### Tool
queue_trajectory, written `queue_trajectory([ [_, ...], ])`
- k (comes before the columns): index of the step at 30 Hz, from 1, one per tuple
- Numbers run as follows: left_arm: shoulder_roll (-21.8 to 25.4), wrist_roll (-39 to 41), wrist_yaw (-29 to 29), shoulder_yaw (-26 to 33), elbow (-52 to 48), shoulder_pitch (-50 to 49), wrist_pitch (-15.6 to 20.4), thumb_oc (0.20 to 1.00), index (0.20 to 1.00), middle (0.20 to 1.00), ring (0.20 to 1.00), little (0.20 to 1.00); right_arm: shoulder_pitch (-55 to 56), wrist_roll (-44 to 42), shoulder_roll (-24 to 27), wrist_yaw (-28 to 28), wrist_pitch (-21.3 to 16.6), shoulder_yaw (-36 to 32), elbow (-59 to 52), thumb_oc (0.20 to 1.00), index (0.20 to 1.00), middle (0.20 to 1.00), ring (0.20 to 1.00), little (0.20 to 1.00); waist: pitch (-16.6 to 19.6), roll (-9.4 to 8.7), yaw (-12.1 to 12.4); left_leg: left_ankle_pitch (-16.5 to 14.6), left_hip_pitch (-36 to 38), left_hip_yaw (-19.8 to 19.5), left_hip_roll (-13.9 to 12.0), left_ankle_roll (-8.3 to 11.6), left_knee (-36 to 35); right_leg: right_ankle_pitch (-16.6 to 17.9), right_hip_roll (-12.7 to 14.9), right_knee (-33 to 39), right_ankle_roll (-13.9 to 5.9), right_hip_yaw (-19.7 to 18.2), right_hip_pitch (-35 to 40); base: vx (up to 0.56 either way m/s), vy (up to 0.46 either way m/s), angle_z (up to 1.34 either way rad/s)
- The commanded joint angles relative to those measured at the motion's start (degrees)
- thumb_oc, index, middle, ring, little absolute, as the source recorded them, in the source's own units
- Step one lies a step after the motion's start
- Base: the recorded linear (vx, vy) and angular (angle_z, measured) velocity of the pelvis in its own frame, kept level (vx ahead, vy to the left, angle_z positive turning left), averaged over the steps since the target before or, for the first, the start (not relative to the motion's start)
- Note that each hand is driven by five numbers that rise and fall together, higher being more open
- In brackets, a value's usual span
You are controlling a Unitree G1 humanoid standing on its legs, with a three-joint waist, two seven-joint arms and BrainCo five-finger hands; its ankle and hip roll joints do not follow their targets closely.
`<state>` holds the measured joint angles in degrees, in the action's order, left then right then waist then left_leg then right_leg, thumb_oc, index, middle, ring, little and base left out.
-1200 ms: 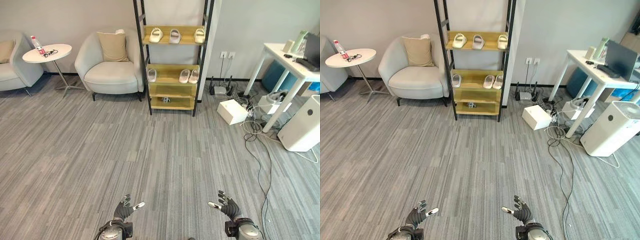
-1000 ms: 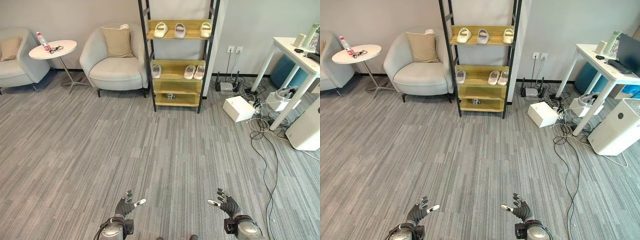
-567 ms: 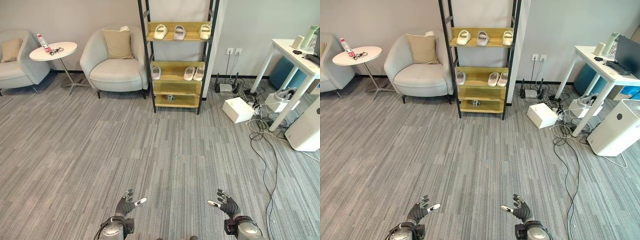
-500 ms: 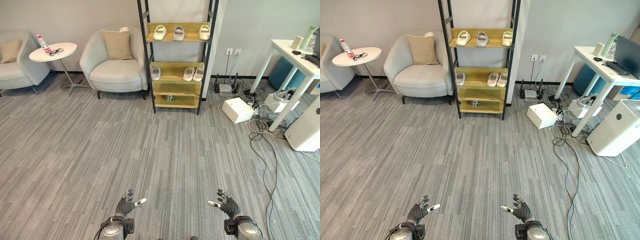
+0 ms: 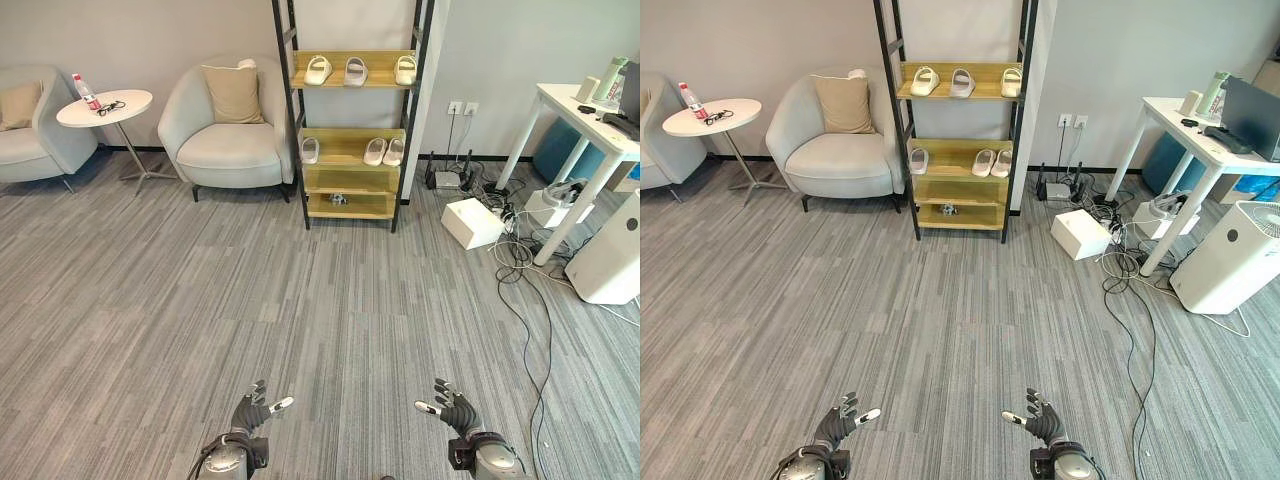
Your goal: Arrange the slippers neatly on the shoe rack.
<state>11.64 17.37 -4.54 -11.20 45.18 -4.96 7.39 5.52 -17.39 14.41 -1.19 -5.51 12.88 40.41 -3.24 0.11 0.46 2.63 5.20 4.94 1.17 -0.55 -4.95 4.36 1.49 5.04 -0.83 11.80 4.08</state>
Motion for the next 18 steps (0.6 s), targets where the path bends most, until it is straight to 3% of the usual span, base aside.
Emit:
queue_trajectory([
  [1, 0.73, 1.21, -0.17, -0.80, 1.30, 2.50, 1.51, 1.000, 1.000, 1.000, 1.000, 1.000, -0.59, -0.42, 0.34, -0.28, -1.41, 1.49, -1.76, 1.000, 1.000, 1.000, 1.000, 1.000, 0.83, -1.19, 0.27, -1.31, -0.17, 0.15, -3.95, 4.61, -0.05, -3.09, 5.77, -0.04, -7.57, -0.94, 1.31, 0.00, 0.032, -0.02],
  [14, 3.36, 1.91, -0.01, 1.17, -6.74, 1.15, 1.99, 1.000, 1.000, 1.000, 1.000, 1.000, -0.88, 0.07, 2.12, -0.16, -1.59, -0.36, -6.29, 1.000, 1.000, 1.000, 1.000, 1.000, -1.50, -1.51, 1.08, -1.62, -2.35, -0.03, -2.59, 3.55, -0.05, -1.95, 7.02, -0.04, -8.45, -1.35, -0.68, 0.01, 0.038, -0.01],
  [18, 5.98, -0.17, 0.72, 2.34, -10.07, -0.74, 2.09, 1.000, 1.000, 1.000, 1.000, 1.000, -1.17, 2.56, 3.98, -0.49, -1.77, -2.14, -8.79, 1.000, 1.000, 1.000, 1.000, 1.000, -4.13, -1.89, 1.44, -2.07, -4.19, -0.36, -1.27, 2.20, 0.75, -1.51, 8.39, -2.84, -9.05, -2.41, -3.48, -0.03, 0.096, -0.03],
])
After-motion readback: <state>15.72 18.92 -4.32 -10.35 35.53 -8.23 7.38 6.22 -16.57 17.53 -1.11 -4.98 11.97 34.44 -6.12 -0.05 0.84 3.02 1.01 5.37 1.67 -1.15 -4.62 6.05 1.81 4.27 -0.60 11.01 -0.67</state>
